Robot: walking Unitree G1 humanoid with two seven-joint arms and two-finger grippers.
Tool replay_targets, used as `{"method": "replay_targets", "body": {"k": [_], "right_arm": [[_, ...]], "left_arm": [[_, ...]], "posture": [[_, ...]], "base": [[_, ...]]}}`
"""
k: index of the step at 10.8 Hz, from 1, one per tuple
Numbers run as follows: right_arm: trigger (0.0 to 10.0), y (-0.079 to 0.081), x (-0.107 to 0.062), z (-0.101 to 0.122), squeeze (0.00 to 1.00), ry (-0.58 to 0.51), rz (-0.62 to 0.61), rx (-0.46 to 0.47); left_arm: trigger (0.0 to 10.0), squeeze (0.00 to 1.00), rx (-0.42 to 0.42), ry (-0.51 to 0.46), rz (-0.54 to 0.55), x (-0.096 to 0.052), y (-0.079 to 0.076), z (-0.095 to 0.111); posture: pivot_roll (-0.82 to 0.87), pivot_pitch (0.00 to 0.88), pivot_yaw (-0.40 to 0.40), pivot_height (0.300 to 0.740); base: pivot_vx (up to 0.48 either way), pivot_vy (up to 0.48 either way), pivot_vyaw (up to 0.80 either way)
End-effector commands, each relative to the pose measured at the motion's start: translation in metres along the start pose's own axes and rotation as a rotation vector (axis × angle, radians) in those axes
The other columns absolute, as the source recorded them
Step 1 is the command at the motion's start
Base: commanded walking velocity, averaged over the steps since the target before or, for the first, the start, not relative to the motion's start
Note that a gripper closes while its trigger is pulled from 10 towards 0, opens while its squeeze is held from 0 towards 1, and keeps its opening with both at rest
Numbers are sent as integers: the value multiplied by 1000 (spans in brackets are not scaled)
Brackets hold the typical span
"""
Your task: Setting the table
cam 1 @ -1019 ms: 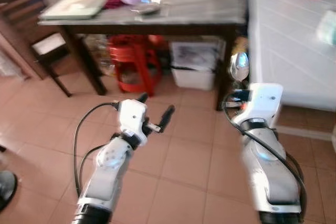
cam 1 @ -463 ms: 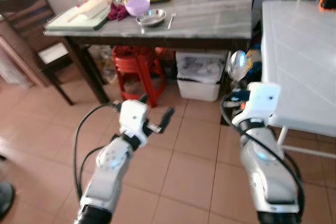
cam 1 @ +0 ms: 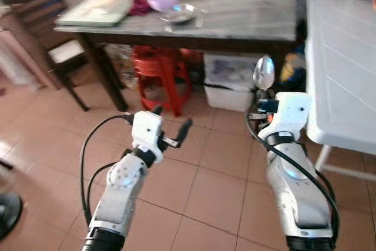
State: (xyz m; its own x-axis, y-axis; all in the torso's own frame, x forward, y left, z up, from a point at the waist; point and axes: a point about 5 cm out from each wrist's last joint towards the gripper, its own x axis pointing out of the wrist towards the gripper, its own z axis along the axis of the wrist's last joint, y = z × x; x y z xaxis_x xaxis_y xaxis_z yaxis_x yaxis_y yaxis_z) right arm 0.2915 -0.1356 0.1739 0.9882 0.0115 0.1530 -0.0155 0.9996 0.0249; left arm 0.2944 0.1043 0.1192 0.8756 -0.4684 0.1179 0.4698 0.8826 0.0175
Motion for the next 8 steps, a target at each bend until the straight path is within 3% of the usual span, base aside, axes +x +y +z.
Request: {"method": "replay_targets", "body": {"k": [1, 4, 8], "right_arm": [[10000, 4, 1, 2, 0, -10, 16, 5], [10000, 3, 1, 2, 0, -9, 13, 9], [10000, 4, 0, 2, 0, -9, 14, 12]], "left_arm": [[10000, 0, 8, 19, 13, -3, 4, -3], [10000, 0, 7, 17, 10, -3, 4, -3], [10000, 0, 14, 18, 9, -3, 4, -3]], "posture": [[-115, 88, 147, 740], [-116, 91, 147, 740], [-114, 92, 149, 740]], "base": [[0, 270, 0], [0, 327, 0], [0, 345, -369]]}}
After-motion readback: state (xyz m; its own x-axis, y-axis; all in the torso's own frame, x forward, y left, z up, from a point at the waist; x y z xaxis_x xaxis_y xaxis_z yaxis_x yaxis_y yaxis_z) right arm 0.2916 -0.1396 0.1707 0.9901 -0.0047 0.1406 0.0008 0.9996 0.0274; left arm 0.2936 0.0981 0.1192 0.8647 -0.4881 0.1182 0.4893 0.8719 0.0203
